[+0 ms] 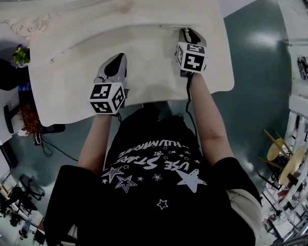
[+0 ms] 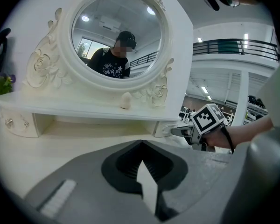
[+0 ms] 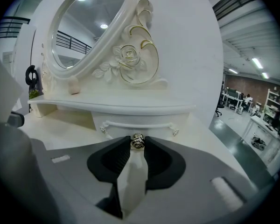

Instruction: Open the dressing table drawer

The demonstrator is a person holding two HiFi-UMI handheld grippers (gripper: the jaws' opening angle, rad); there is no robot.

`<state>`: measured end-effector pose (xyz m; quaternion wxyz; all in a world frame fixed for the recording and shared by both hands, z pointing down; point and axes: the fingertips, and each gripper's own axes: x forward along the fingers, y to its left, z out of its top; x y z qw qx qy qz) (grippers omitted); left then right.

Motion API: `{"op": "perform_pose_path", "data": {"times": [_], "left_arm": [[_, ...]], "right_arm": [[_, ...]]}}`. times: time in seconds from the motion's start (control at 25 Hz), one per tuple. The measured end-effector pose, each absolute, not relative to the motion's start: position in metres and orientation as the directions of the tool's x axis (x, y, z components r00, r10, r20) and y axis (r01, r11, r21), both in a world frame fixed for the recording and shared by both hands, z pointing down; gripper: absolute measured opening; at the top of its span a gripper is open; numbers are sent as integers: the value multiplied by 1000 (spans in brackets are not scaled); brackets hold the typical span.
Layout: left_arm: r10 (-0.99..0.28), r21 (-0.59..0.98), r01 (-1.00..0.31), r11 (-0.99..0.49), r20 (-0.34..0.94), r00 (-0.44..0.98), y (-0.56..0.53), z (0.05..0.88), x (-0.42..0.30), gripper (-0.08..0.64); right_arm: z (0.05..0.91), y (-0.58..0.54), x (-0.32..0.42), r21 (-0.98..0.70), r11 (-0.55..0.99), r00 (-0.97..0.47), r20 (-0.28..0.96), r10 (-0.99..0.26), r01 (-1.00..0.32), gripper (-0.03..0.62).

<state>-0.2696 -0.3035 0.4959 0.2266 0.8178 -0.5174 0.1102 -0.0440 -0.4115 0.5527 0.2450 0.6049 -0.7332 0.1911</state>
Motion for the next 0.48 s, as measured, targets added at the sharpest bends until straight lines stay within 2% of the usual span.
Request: {"op": "perform_pose_path", "data": {"times": [0.48], "left_arm": [[-802,265,-895,-359,404,441,-290,492,-265,1]], "right_arm": [[551,-388,-39,16,195,-146,599,-787,-981,123]]}}
